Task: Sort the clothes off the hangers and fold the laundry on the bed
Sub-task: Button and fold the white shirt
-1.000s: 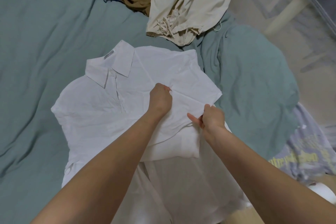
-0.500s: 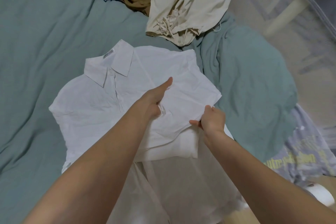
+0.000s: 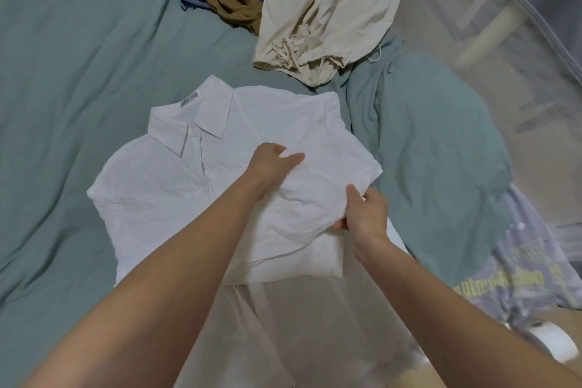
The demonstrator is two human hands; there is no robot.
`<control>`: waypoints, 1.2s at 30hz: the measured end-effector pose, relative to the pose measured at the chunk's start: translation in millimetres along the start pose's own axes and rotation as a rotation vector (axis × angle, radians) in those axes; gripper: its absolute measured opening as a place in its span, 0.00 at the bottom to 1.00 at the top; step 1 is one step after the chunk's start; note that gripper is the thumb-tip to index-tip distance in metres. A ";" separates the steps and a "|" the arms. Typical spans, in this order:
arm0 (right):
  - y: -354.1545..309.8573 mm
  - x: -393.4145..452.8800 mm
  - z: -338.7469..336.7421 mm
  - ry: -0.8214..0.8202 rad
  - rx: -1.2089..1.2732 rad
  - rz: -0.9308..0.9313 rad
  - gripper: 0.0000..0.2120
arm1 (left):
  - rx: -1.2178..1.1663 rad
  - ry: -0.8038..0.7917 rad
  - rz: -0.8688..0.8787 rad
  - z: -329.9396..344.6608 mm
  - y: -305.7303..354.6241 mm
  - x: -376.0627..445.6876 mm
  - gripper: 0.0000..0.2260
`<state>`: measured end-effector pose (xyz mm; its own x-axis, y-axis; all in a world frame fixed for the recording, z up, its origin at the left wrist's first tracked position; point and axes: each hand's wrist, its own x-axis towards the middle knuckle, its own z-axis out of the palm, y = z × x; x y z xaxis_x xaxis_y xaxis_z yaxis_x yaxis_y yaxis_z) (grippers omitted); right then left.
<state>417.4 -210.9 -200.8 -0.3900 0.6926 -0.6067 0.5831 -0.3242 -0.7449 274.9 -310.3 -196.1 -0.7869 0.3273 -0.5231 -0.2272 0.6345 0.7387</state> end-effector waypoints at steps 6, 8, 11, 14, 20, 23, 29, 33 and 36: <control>6.9 5.4 3.4 0.141 -0.061 -0.055 0.14 | 0.153 0.244 0.335 -1.9 4.6 -2.0 0.08; 10.2 0.1 5.4 0.123 -0.057 -0.008 0.17 | 0.188 0.208 0.289 -12.2 -7.5 -8.0 0.10; 18.6 -26.0 9.8 0.024 -0.050 0.086 0.18 | 0.241 0.199 0.229 -46.8 -39.7 -24.7 0.10; 29.4 -55.7 23.6 -0.029 -0.022 0.157 0.16 | 0.278 0.021 0.178 -79.2 -68.8 -47.1 0.11; 35.7 -87.3 54.7 -0.030 0.039 0.230 0.10 | 0.482 -0.103 0.183 -91.0 -90.0 -69.2 0.17; 35.3 -88.7 59.7 -0.073 0.212 0.332 0.10 | 0.504 -0.143 0.192 -87.0 -89.1 -74.0 0.10; 38.9 -88.1 51.1 -0.159 0.568 0.411 0.05 | 0.097 -0.235 0.022 -79.4 -80.7 -83.4 0.21; 32.4 -93.4 45.9 -0.270 0.605 0.362 0.07 | 0.064 -0.178 0.126 -67.9 -66.8 -78.7 0.18; 24.0 -91.7 43.7 -0.284 0.633 0.358 0.04 | 0.186 -0.151 0.226 -57.0 -54.9 -71.7 0.21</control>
<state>436.0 -310.3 -175.1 -0.4723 0.3126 -0.8242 0.2236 -0.8619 -0.4551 311.1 -408.5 -174.9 -0.7081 0.5660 -0.4223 0.0629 0.6462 0.7606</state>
